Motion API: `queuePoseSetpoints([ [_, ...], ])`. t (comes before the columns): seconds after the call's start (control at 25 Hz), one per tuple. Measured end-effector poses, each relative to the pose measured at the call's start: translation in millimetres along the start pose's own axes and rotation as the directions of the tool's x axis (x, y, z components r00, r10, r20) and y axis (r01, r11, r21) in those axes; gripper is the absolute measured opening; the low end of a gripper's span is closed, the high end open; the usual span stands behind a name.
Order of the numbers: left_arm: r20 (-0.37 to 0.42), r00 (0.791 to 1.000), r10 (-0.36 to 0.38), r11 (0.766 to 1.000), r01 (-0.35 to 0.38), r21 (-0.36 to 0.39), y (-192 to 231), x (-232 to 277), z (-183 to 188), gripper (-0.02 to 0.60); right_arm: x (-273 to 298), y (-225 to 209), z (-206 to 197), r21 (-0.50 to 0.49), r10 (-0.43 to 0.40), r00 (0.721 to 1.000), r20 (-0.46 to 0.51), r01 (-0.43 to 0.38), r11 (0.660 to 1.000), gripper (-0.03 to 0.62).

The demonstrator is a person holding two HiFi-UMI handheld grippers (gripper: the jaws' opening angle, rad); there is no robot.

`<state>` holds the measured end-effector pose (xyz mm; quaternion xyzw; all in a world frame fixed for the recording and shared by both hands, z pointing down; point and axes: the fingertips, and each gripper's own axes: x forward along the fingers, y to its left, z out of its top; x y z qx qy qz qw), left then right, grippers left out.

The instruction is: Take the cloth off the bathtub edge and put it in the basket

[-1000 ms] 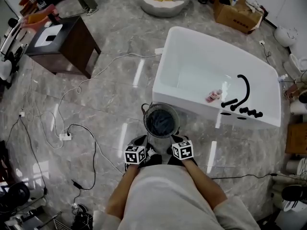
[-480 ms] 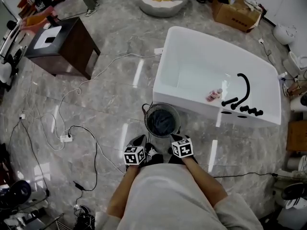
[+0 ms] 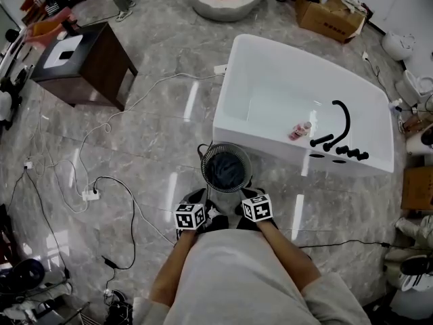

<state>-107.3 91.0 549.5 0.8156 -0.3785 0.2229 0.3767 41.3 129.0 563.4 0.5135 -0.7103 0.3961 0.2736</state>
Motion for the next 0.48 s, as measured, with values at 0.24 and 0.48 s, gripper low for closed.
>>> queuePoseSetpoints([
  [0.24, 0.012, 1.000, 0.006, 1.000, -0.006, -0.012, 5, -5, 4, 0.058, 0, 5, 2, -0.003, 0.004, 1.000, 0.004, -0.004, 1.000, 0.002],
  [0.48, 0.018, 1.000, 0.016, 0.999, -0.015, -0.038, 14, -7, 2, 0.058, 3, 6, 1, 0.007, 0.004, 1.000, 0.006, -0.004, 1.000, 0.002],
])
